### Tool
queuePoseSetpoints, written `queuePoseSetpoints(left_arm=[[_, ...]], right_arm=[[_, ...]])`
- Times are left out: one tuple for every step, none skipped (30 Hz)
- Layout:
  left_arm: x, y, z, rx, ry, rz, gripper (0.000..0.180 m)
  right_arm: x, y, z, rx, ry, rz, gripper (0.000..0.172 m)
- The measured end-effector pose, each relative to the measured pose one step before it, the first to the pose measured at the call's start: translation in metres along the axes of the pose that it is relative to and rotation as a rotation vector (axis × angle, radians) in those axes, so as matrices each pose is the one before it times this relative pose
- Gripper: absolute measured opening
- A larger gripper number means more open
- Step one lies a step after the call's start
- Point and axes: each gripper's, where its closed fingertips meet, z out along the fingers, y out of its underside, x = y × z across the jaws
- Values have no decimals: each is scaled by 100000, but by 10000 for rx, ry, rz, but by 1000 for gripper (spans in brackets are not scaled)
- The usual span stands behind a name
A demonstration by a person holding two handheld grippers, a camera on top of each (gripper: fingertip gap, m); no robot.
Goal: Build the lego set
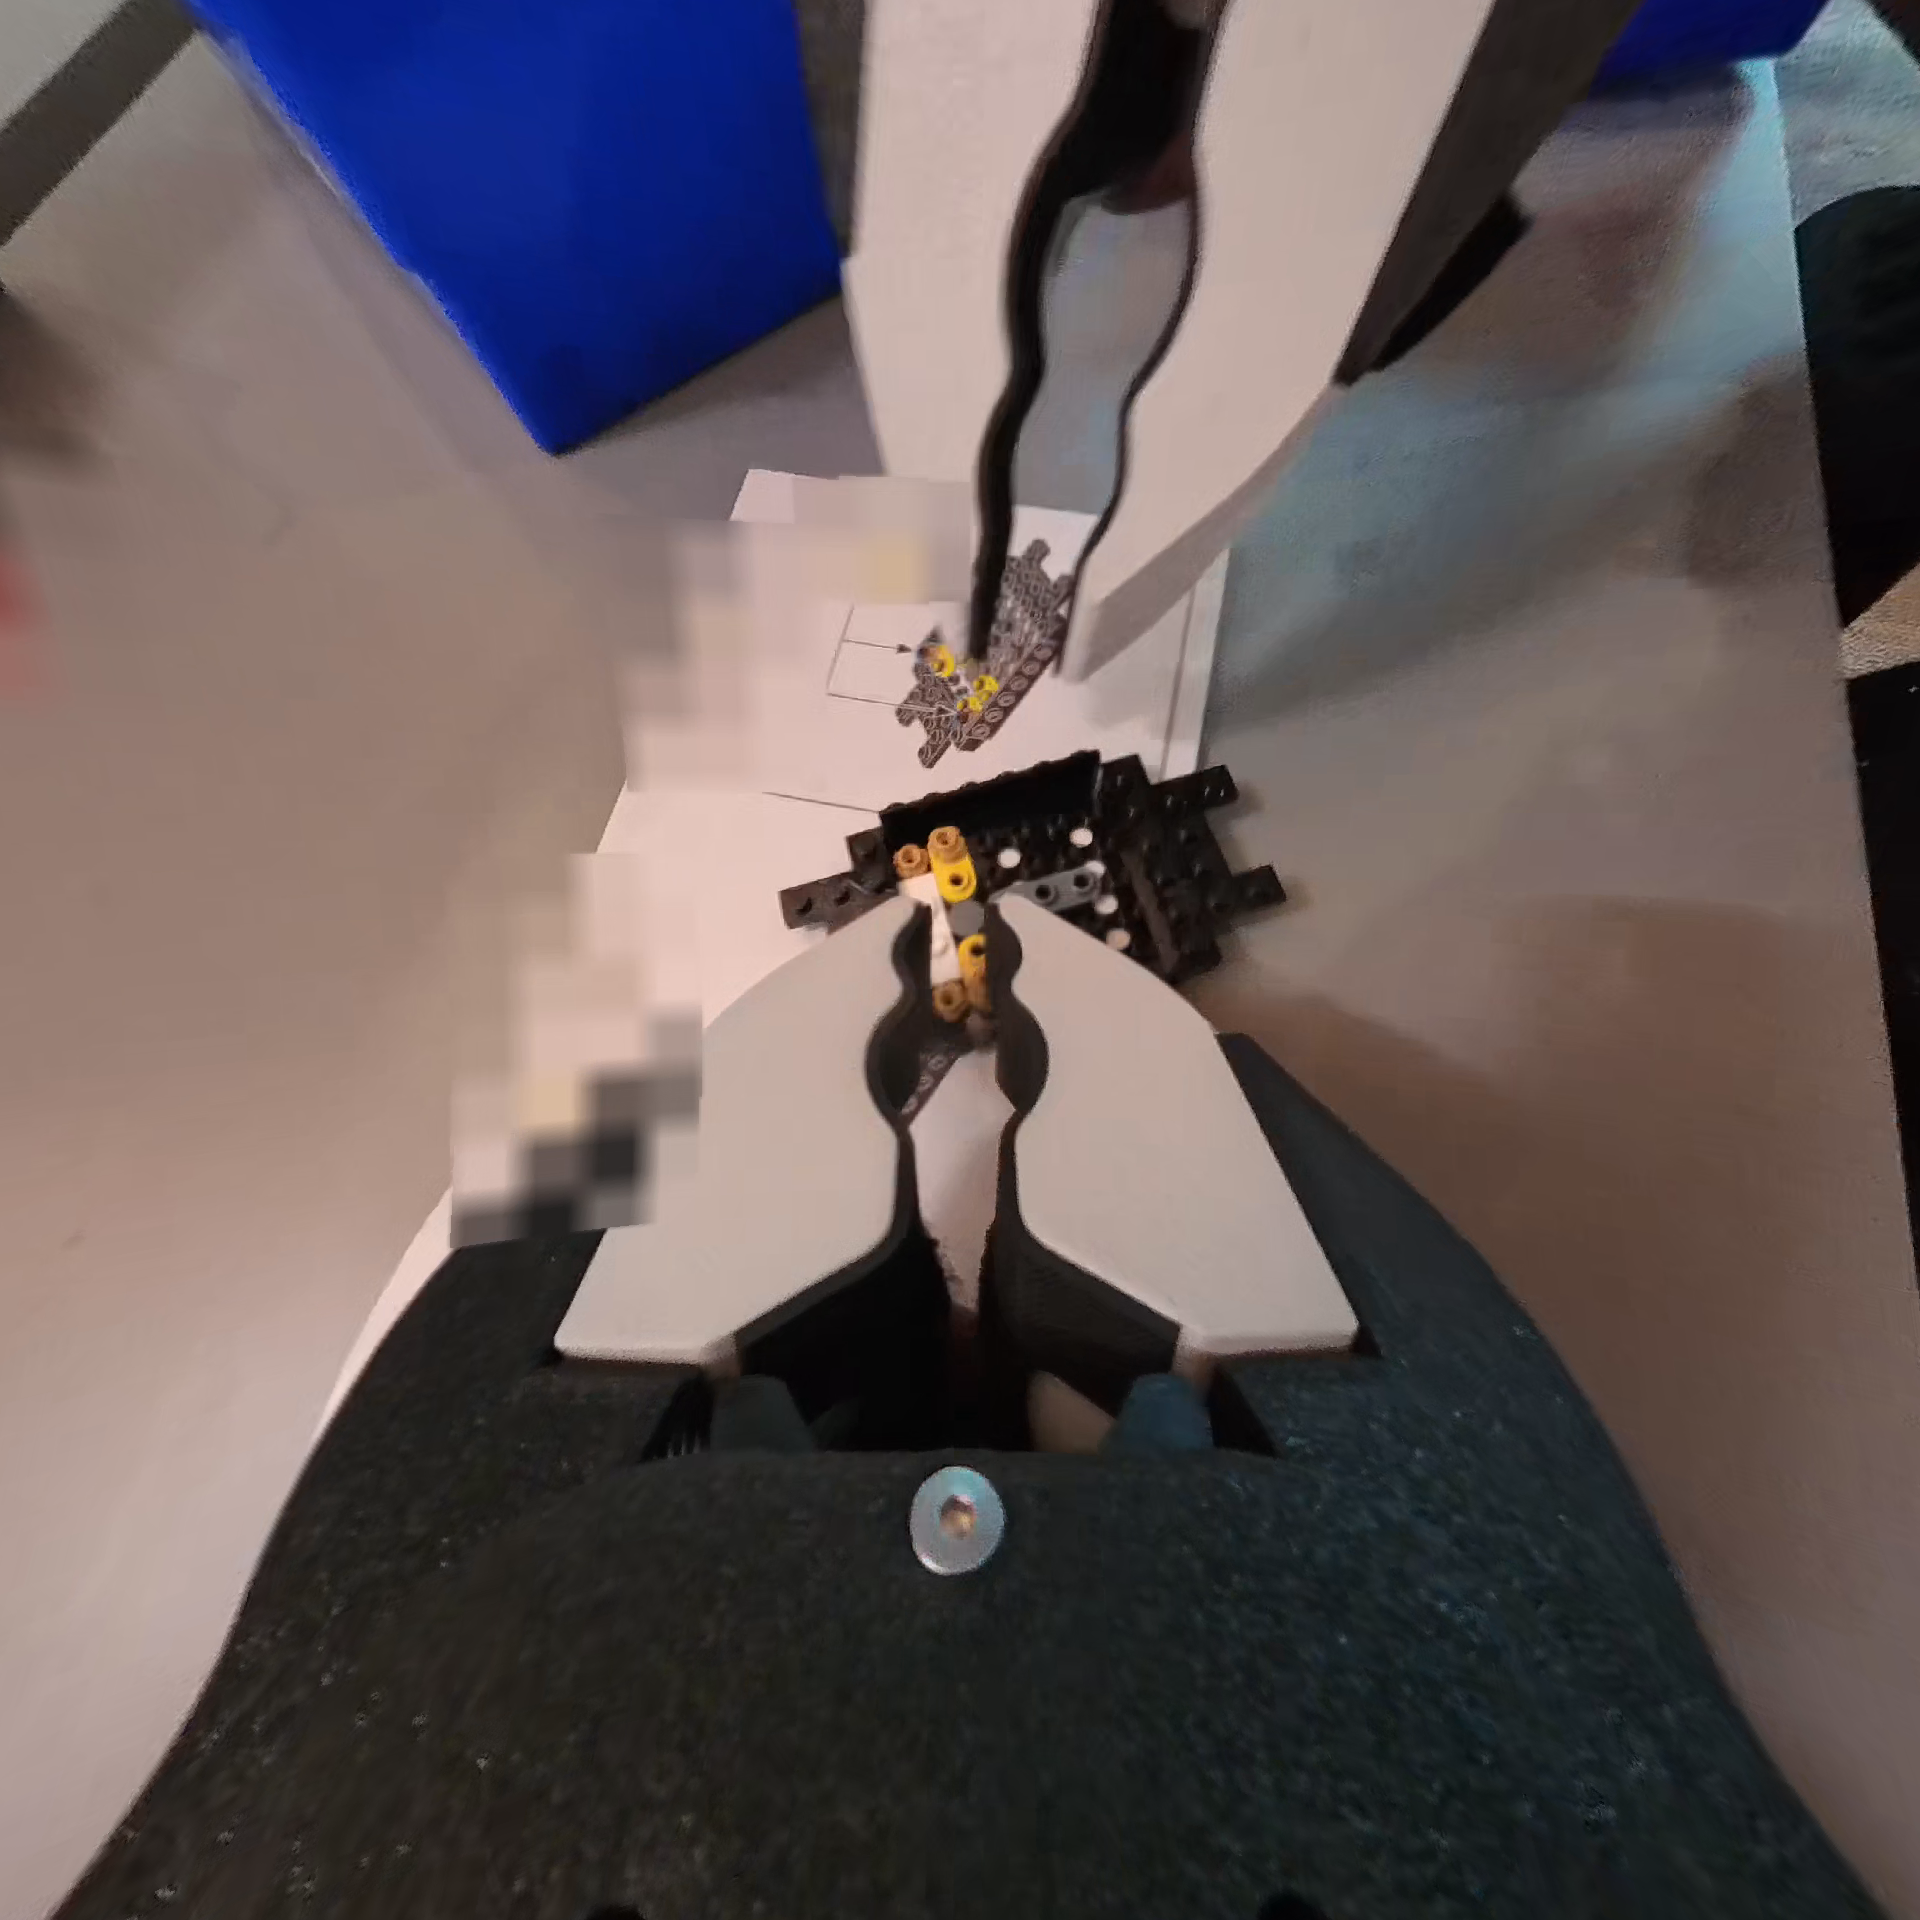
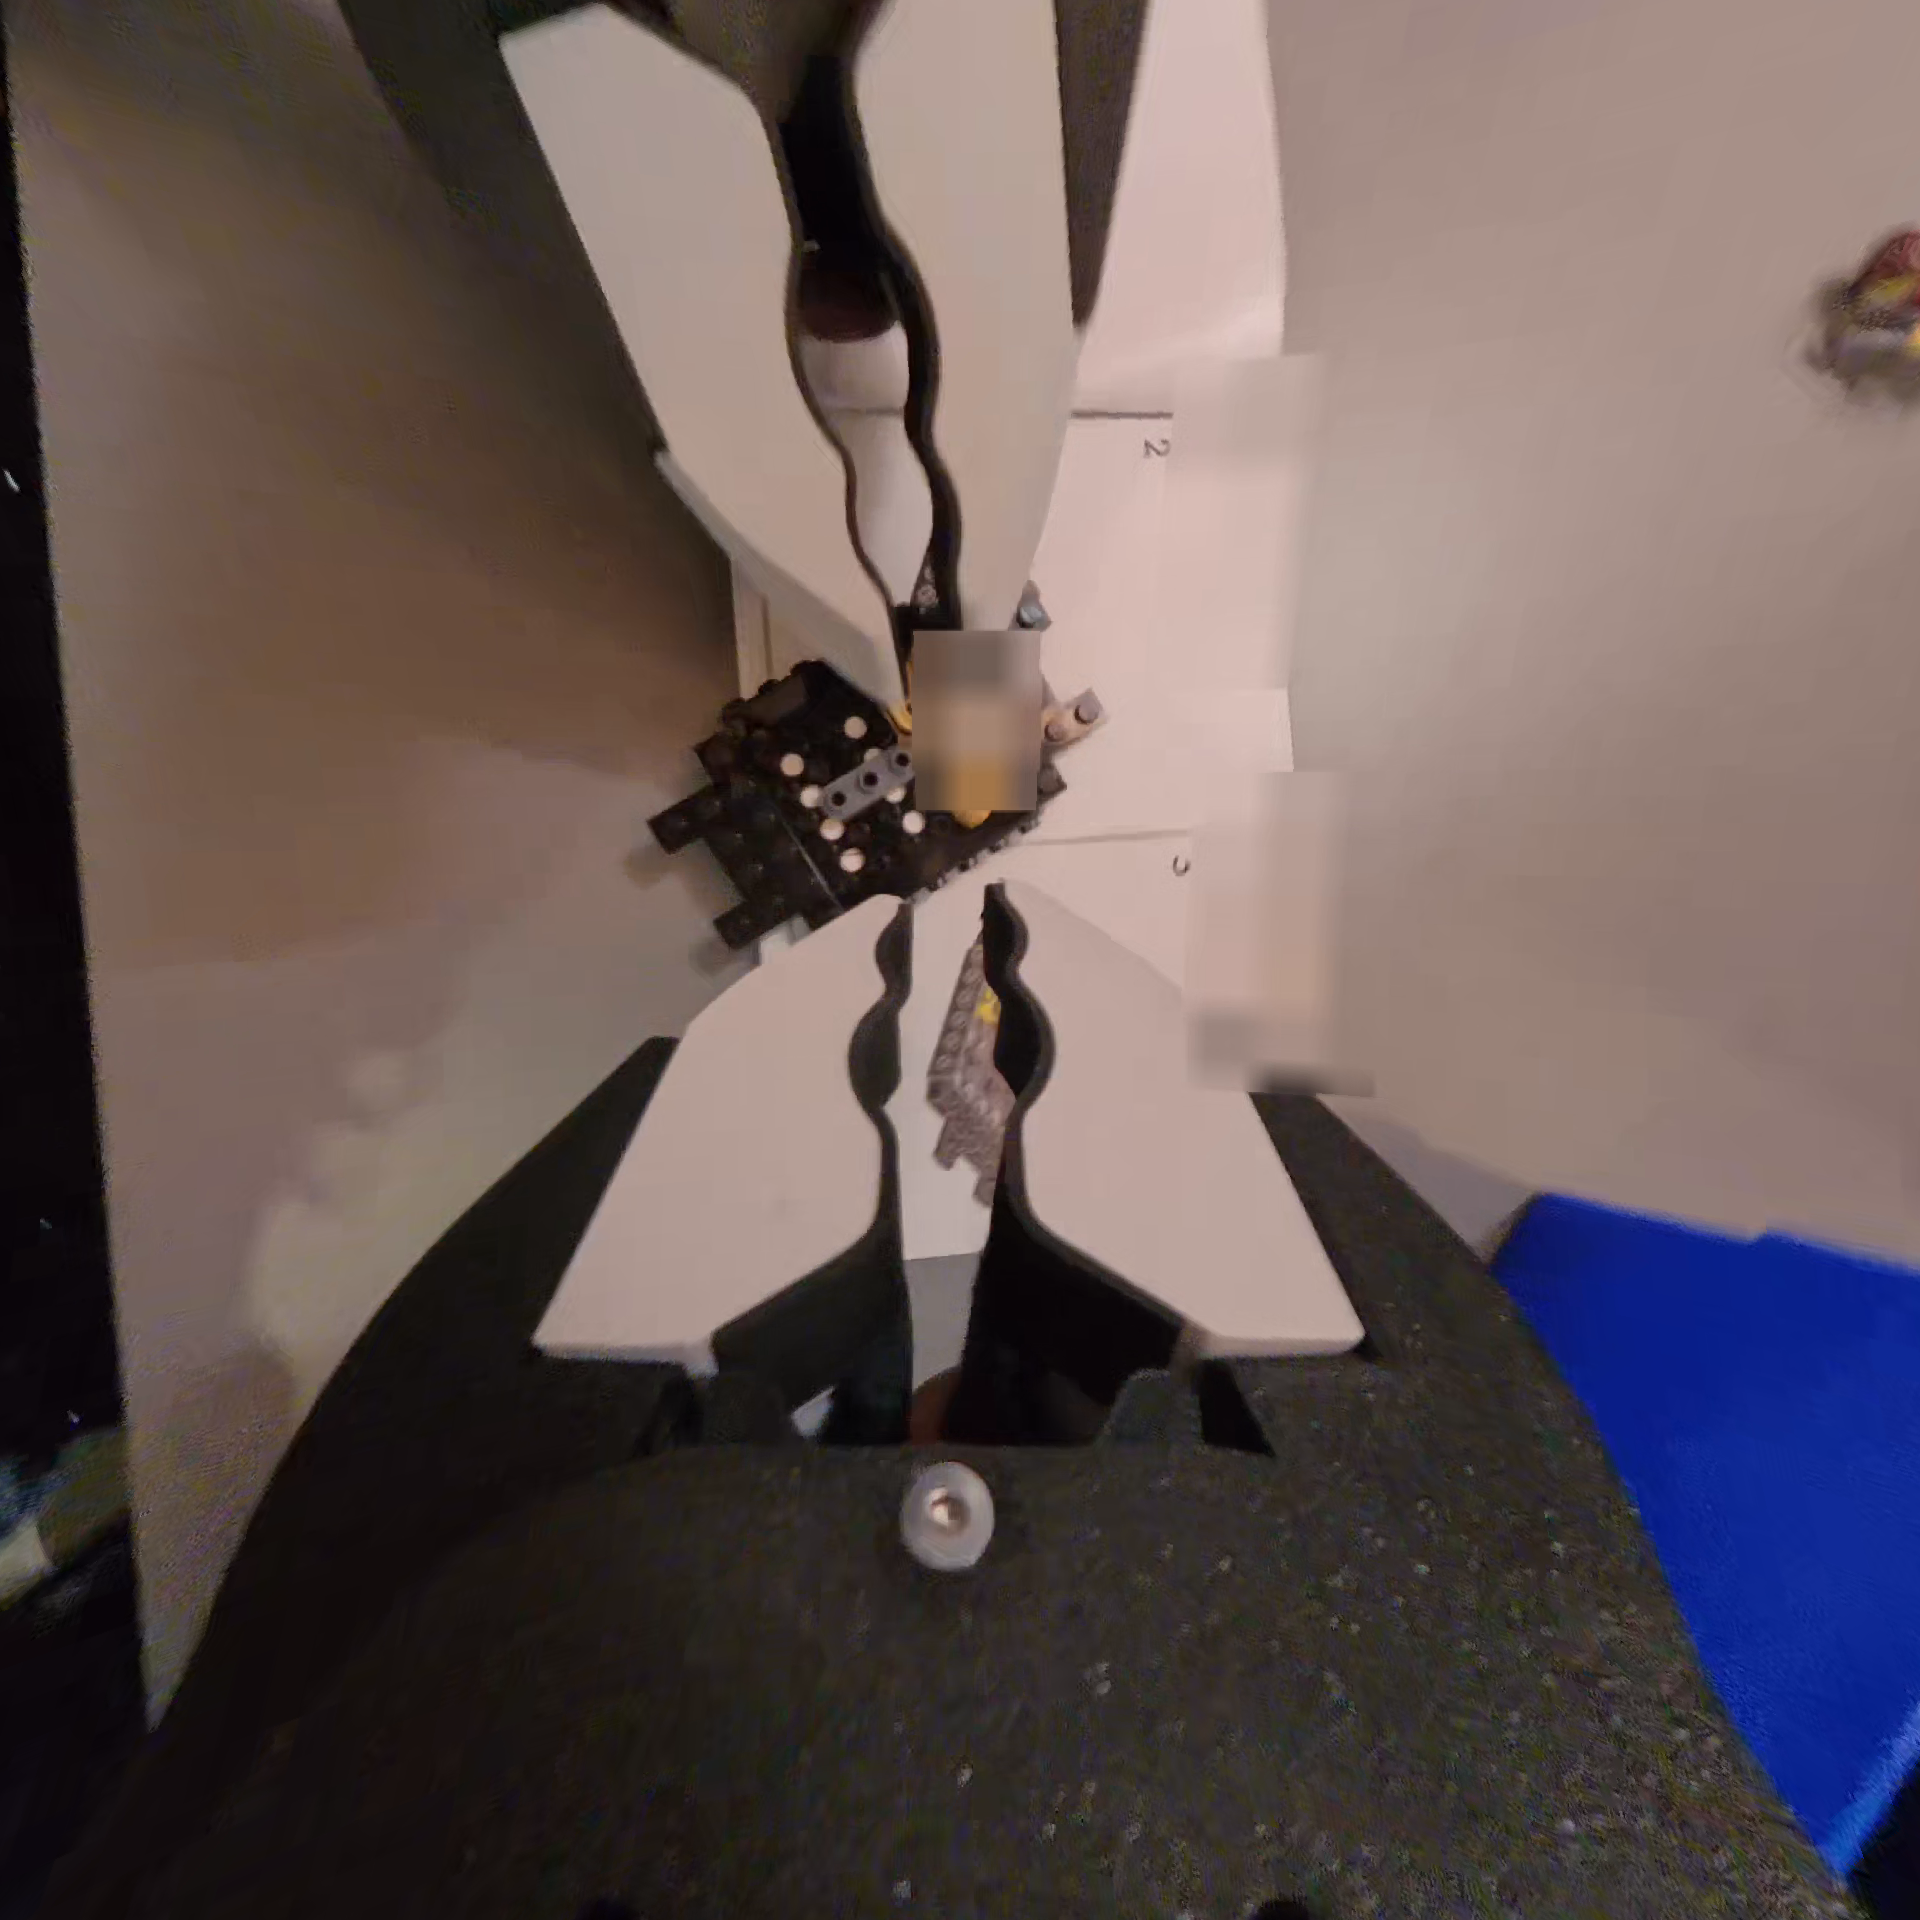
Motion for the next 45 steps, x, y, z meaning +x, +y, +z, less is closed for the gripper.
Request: queuePoseSetpoints(left_arm=[[166,136,456,-113,9,4,8],[97,234,359,-174,-28,71,7],[37,289,284,-192,-39,87,6],[-19,216,204,-116,-44,22,6],[18,-20,69,67,31,-55,6],[-50,-11,1,60,37,-124,5],[-91,40,-45,45,36,-155,4],[-56,29,-37,80,84,-142,4],[18,47,-63,52,107,-60,3],[41,25,-78,20,66,4,2],[64,1,-31,15,49,30,2],[58,29,43,-19,26,34,1],[13,0,25,-12,-1,19,1],[-1,4,5,7,7,-3,1],[2,11,-8,13,28,-18,1],[-1,0,-11,14,32,-33,1],[-3,5,4,7,25,-24,1],[-3,-1,0,2,19,-19,1],[0,-3,0,4,15,-16,1],[-2,-2,3,0,7,-12,1],[1,0,-1,1,-5,3,1],[-14,-6,7,1,-13,12,1],[-18,-5,-11,1,-31,24,1],[-80,-37,-47,30,-72,80,1],[-61,-309,-123,213,-80,157,1],[110,-613,-192,391,12,236,1],[166,-553,-140,354,28,195,1],[33,30,57,-20,-9,68,2],[-167,712,240,-440,-80,-7,2],[-23,603,274,-426,5,16,2],[36,-46,29,-2,-24,58,1],[-102,22,2,-4,-105,9,0],[-10,21,12,-36,-24,-75,0],[-2,25,4,-27,-19,-139,0],[1,23,-5,-20,-24,-114,0],[1,20,-2,-18,-9,-101,0],[-9,22,-20,-4,1,-35,0],[4,25,-11,0,7,-41,0],[-3,19,-17,-23,-8,-51,0],[-3,11,2,-1,-12,10,0],[1,17,4,-8,8,-14,0],[1,10,-10,0,15,-21,0],[5,-1,2,0,8,-6,0],[2,4,0,10,-1,33,0],[8,8,-9,18,16,-6,0]], right_arm=[[43,-297,436,-367,-269,-521,11],[-120,-188,483,-415,-372,-471,10],[32,-36,431,-445,-264,-426,10],[202,47,378,-433,-153,-364,10],[241,100,303,-389,-118,-281,10],[200,14,252,-248,-150,-179,10],[51,-211,253,-36,-238,-69,10],[-67,-302,265,90,-284,5,10],[36,-124,251,37,-171,19,10],[180,-5,206,-3,-29,-21,10],[97,49,182,-11,-22,-75,10],[149,47,140,-11,40,-96,10],[89,25,106,-2,24,-97,10],[-50,28,131,-20,-67,-75,9],[1,41,109,-49,-38,-41,8],[33,-19,-3,3,-35,-62,8],[-1,0,7,-17,-60,-27,8],[-2,3,-5,-16,-53,-28,7],[-8,10,-3,-2,-43,-26,7],[-9,-4,-3,19,-54,-8,7],[0,11,6,29,-76,32,7],[-9,-1,1,37,-80,51,7],[6,1,-5,62,-69,35,6],[-2,-63,13,130,-45,50,6],[-82,-175,42,241,-84,133,6],[-99,-176,49,258,-86,191,6],[-18,-59,17,185,-9,189,6],[11,-18,-18,149,29,149,6],[-11,-44,7,171,31,117,6],[-45,-30,40,163,5,113,5],[-7,-42,23,145,51,65,5],[2,-15,7,108,65,42,5],[4,0,9,90,71,14,5],[4,-12,3,80,77,-16,5],[6,-9,-1,100,68,2,5],[-5,-17,2,125,69,2,5],[-4,-22,1,154,77,-6,5],[-19,-32,1,185,77,-5,4],[-12,-35,-9,228,69,31,4],[-20,-24,-17,251,41,71,4],[-49,-43,-74,298,-3,94,2],[0,-324,-284,512,4,120,0],[-397,-1217,-541,1064,-286,241,0],[-275,-601,-404,496,-173,224,0],[252,588,-181,-423,292,-94,0]])
